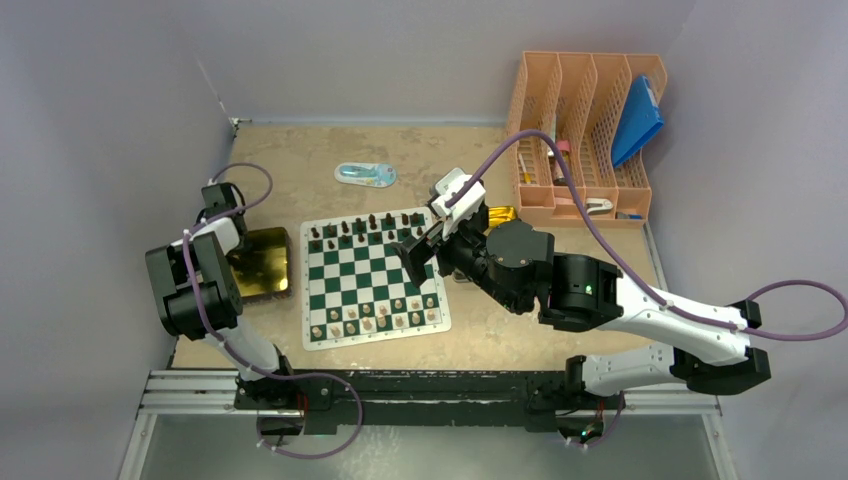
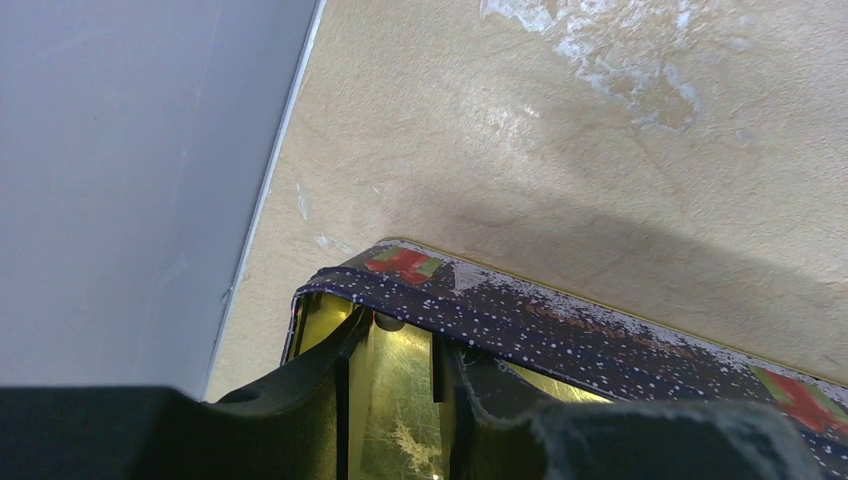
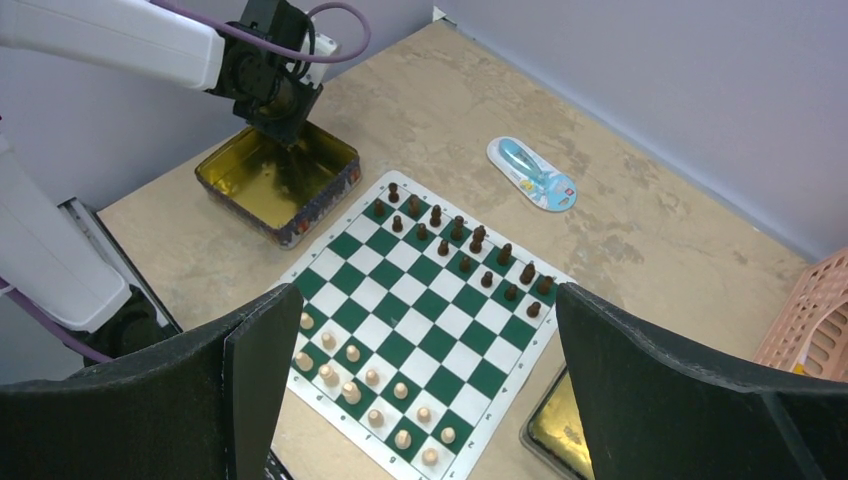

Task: Set up the chess pieces on the board
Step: Pick up the chess piece from the storage box.

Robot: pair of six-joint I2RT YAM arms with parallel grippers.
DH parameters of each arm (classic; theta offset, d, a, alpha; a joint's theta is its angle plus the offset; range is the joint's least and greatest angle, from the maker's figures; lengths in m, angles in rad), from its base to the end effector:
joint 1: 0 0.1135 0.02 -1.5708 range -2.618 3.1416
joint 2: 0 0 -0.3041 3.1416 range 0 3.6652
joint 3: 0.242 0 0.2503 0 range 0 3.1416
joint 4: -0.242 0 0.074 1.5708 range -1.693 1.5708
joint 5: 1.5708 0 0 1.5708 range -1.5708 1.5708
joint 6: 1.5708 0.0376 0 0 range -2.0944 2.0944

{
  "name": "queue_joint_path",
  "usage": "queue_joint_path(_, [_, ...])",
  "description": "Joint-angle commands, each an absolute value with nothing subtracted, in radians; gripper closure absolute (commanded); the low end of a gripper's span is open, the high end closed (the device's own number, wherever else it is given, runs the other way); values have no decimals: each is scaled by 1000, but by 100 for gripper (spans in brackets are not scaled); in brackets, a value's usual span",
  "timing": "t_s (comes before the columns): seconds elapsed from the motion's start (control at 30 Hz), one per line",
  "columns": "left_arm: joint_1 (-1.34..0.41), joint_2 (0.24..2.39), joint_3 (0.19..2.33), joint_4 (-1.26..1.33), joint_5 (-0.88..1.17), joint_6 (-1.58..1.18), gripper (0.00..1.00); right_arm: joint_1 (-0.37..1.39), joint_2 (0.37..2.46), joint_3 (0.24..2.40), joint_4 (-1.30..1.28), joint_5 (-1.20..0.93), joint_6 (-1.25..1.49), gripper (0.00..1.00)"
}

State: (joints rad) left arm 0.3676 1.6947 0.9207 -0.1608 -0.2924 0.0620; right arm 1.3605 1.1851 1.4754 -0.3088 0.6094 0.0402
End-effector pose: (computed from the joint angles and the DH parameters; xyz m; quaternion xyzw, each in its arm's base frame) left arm 0.3121 0.1318 0.1998 -0.1880 0.9218 0.2011 0.2727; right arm 0.0682 0.2166 0.5204 -0.2514 0.6666 0.2670 0.6489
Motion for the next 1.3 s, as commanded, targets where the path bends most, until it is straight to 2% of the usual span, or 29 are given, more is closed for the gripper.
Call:
queue_joint_path(0.0, [377,1665,899,-91,-253,120,74,1362,1180,1494,-270,622,23,1])
queue_joint_path(0.4, [381,1668,907,-79,-187,147,76,1362,1192,1486,-247,621,37,1])
queue_joint_path(0.53, [382,1676,904,-74,-179,173,81,1362,1197,1487,-241,621,44,1])
queue_joint_path(0.67, [382,1678,921,-122,-169,163,91,1362,1209,1496,-242,627,52,1])
queue_joint_path(0.9, [382,1654,931,-152,-131,141,92,1362,1207,1501,-242,625,26,1])
queue_joint_path(1.27, [381,1549,988,-360,23,59,96,1362,1164,1464,-260,609,40,1])
